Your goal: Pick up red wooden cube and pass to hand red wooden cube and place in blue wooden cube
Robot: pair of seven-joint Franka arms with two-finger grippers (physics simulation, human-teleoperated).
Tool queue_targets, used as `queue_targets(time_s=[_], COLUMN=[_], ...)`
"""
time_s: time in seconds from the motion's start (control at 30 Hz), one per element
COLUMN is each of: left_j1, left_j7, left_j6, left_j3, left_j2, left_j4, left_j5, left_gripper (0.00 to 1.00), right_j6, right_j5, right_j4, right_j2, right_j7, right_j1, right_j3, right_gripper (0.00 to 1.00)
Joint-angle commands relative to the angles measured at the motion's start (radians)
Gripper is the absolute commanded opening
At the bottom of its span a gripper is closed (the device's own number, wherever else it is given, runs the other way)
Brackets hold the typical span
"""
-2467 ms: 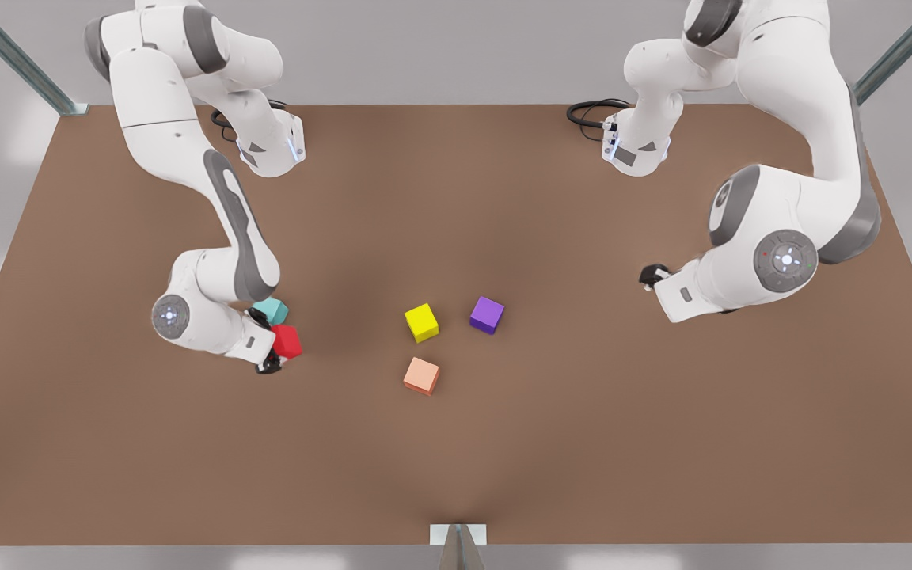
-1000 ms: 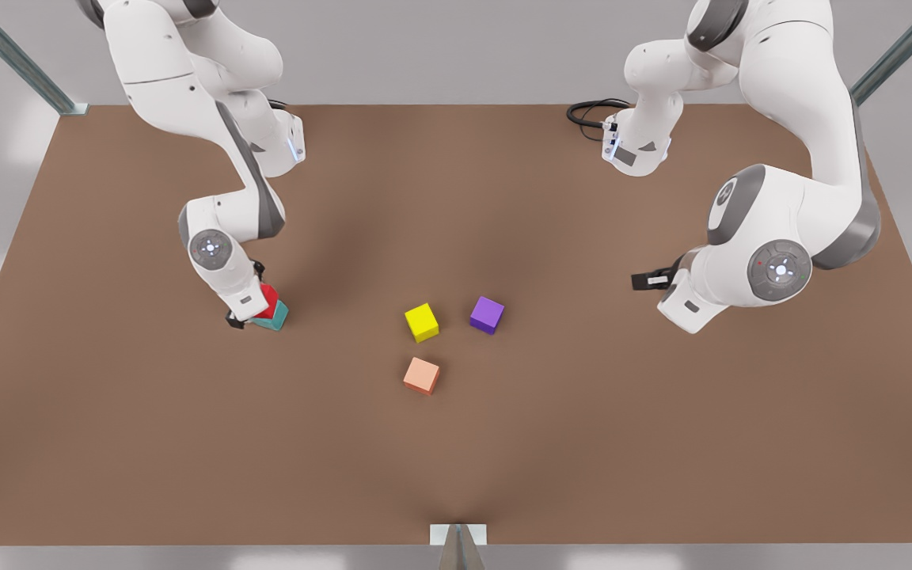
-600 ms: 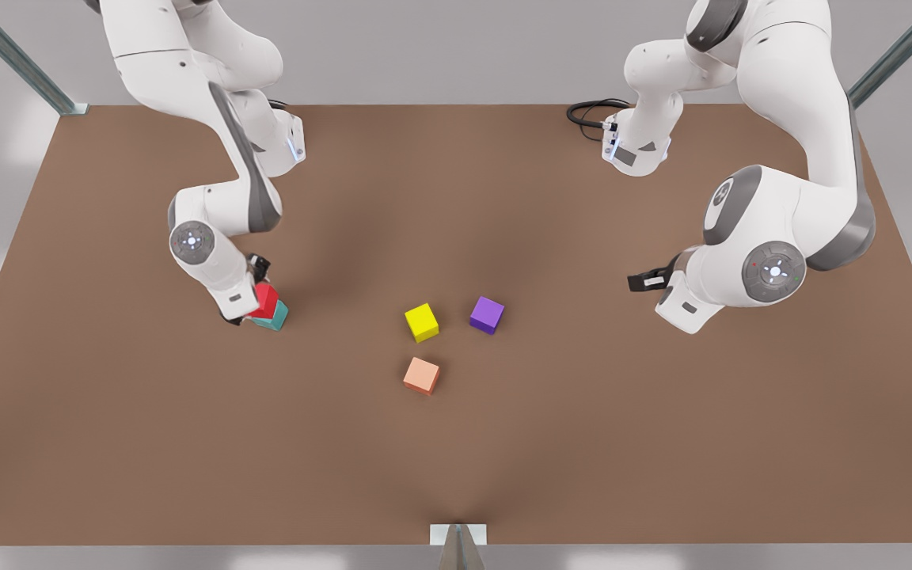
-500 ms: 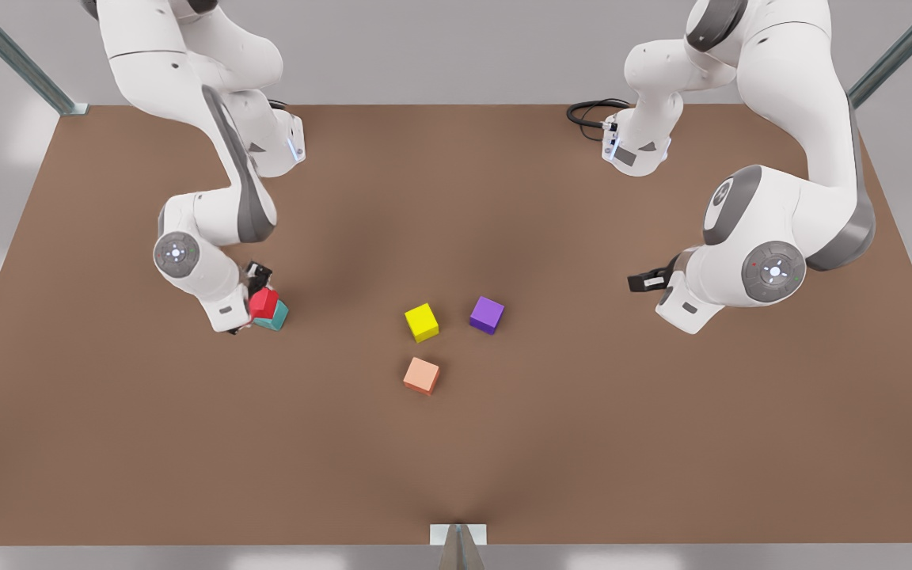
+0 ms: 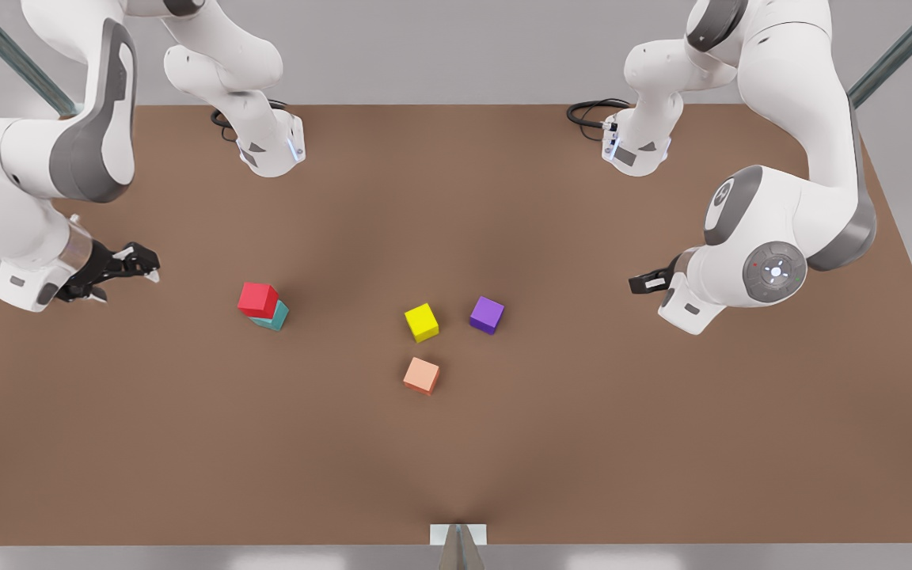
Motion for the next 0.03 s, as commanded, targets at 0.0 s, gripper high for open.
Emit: queue_targets(time_s=[0.0], left_j1=[0.000], left_j7=[-0.027], left_j6=[-0.001], left_j3=[-0.001], left_j2=[-0.001], left_j4=[0.000], left_j5=[0.001], left_gripper=[1.00], right_j6=[-0.091], right_j5=[-0.010], right_j4=[0.004], right_j2=[0.003], right_j7=[0.304], right_j1=[0.001], right_j3=[-0.002], right_gripper=[1.00])
